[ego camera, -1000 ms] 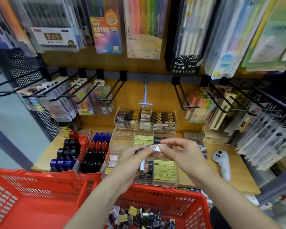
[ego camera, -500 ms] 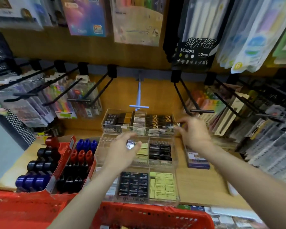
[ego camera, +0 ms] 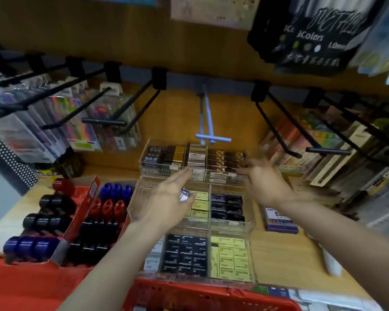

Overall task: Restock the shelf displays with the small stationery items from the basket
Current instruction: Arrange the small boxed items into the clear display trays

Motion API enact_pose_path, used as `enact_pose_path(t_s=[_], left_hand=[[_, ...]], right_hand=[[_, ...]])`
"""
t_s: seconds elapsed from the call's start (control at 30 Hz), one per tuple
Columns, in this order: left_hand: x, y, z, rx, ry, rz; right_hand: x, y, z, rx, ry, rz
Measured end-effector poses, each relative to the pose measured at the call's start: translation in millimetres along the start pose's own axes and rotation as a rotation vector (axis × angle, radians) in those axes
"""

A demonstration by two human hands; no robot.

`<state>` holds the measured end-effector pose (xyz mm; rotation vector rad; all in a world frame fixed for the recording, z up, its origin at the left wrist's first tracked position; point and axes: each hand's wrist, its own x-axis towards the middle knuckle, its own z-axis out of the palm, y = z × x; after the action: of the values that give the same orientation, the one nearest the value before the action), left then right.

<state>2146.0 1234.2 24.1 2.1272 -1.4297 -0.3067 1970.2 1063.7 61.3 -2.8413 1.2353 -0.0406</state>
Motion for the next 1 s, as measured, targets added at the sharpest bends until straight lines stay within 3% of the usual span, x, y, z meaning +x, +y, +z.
enact_pose_path(t_s=[0.17,0.23,0.3,0.37,0.43,0.5,0.63,0.77,0.9,1.0], left_hand=[[-2.5,17.5,-2.3,-0.182,-0.011,-0.162],[-5.6,29.1,-5.7,-0.435,0.013,-0.354],[-9.2,41.7,-12.3,-0.851,0.032,-0.616],[-11.0,48.2,-17.3,-1.17,-0.027,-0.842],[-13.4,47.7,-15.5,-1.285,-0.084,-0.917],[-18.4,51.0,-11.0,-1.381,-0.128,-0.926],[-29.3,67.2,-13.2,-1.543,-0.126,-0.834],[-38.2,82.0,-25.0,-1.543,-0.143,-0.691],[-48.2,92.2,-40.2,-1.504,-0.14,-0.65],[-55.0,94.0,-48.7,-1.395,-0.112,-0.627]], right_hand=[[-15.8,-12.1,4.6,-0.08,0.007,0.117],[-16.1,-19.2,-2.1,-0.099,-0.047,0.154],[-21.9,-27.0,-6.2,-0.036,-0.009,0.143],[-34.7,-40.1,-10.9,0.292,0.09,0.121],[-53.6,-61.0,-15.1,0.82,0.055,0.164],[-71.9,-82.7,-14.5,1.17,-0.055,0.213],[-89.7,-97.1,-12.0,1.066,0.011,0.214],[-100.0,-84.4,-27.4,1.195,0.053,0.232],[-112.5,-74.3,-39.6,1.408,-0.001,0.224],[-117.0,-71.0,-44.9,1.514,0.064,0.275]])
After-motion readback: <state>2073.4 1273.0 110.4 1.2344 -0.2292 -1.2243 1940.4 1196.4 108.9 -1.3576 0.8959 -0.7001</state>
